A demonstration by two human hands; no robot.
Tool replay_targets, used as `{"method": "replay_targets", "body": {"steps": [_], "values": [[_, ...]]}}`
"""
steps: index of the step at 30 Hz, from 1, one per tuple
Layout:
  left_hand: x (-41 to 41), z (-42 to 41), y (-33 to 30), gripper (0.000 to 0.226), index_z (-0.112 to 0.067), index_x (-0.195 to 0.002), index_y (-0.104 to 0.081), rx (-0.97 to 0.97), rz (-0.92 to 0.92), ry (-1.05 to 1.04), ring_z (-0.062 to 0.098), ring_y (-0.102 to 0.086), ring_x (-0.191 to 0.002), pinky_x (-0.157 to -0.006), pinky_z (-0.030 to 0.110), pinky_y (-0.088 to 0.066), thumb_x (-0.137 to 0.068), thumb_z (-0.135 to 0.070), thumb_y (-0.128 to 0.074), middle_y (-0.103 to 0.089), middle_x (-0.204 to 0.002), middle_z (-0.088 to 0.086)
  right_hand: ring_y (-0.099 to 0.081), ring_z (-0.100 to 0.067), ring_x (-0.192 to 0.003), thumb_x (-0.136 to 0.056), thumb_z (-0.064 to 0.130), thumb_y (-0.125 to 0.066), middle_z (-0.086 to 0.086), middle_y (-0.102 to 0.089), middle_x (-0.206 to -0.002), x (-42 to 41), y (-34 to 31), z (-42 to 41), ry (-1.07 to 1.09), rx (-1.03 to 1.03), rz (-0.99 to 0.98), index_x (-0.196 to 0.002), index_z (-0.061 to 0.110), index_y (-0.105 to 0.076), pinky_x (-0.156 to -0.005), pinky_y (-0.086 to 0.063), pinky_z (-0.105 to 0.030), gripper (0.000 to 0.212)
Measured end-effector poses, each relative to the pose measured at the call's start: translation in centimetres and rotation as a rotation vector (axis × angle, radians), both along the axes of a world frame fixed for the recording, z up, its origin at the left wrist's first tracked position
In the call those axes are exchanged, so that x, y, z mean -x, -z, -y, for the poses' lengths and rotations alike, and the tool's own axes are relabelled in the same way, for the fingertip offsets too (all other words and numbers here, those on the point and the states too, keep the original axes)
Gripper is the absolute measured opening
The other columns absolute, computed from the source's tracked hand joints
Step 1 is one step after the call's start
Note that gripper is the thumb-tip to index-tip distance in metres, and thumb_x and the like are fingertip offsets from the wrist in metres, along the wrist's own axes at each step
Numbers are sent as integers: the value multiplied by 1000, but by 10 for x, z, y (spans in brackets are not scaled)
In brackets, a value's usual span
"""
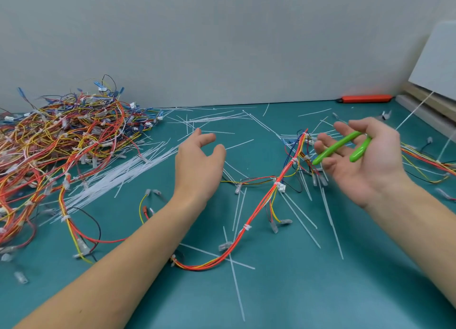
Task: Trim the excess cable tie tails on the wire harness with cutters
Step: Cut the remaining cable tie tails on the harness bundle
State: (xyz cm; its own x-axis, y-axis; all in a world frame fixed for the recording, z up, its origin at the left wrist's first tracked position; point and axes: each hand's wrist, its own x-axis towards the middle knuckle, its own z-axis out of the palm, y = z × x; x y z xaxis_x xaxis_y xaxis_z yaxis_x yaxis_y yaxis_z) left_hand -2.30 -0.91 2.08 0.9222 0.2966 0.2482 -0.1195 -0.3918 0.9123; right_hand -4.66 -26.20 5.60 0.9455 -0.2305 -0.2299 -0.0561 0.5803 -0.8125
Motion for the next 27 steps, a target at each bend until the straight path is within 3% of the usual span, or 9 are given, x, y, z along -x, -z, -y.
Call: {"method": "replay_targets", "body": {"steps": [4,7,10,13,16,20,24,27], "values": [[9,6,-5,31,-26,-122,-72,-126,115,84,2,-55,-128,-115,33,-40,-92,-25,-66,-59,-144,-14,-70,-28,-72,-93,31,-53,-27,-64,-121,0,1,-2,-139,34,-93,-126,9,-60,-43,-32,-20,41],[20,16,-7,33,-29,-124,-70,-120,93,262,-1,-67,-100,-97,34,-54,-90,-31,-70,-70,-118,-23,-67,-26,-69,-94,33,-52,-26,-67,-127,3,4,-7,-264,13,-63,-125,10,-62,-42,-32,-21,40],[28,23,-7,38,-32,-125,-69,-150,-30,570,-1,-70,-90,-85,30,-56,-87,-41,-71,-75,-102,-16,-66,-26,-76,-95,35,-52,-14,-68,-126,5,4,-12,-372,-7,13,-124,11,-64,-43,-36,-22,40],[31,27,-5,33,-29,-125,-70,-116,-62,749,12,-74,-92,-89,38,-57,-92,-26,-71,-78,-97,-3,-64,-26,-81,-96,36,-50,-9,-69,-123,6,3,-12,-430,-13,84,-127,13,-63,-50,-43,-25,41],[27,23,-4,32,-32,-119,-71,-140,-7,746,16,-74,-92,-89,43,-57,-90,-19,-75,-78,-93,-1,-62,-26,-83,-96,36,-48,-7,-69,-125,7,2,-9,-482,-24,144,-131,15,-61,-54,-45,-26,42],[24,18,-4,27,-29,-111,-75,-154,-42,744,19,-73,-87,-80,28,-55,-86,-21,-82,-78,-87,-2,-63,-26,-84,-91,36,-53,-5,-67,-122,9,0,-10,-537,-10,240,-128,16,-65,-58,-49,-28,44],[22,17,0,13,-27,-100,-78,-328,44,653,4,-63,-65,-66,15,-44,-87,-28,-80,-72,-72,-14,-59,-25,-79,-81,30,-58,-7,-63,-106,10,-1,-12,-540,104,332,-114,19,-65,-57,-41,-31,36],[24,19,-2,9,-29,-96,-78,-336,82,606,0,-66,-73,-70,12,-44,-87,-29,-77,-72,-71,-17,-57,-21,-73,-78,27,-60,-8,-62,-98,11,-1,-13,-555,156,363,-109,21,-63,-53,-37,-28,32]]}}
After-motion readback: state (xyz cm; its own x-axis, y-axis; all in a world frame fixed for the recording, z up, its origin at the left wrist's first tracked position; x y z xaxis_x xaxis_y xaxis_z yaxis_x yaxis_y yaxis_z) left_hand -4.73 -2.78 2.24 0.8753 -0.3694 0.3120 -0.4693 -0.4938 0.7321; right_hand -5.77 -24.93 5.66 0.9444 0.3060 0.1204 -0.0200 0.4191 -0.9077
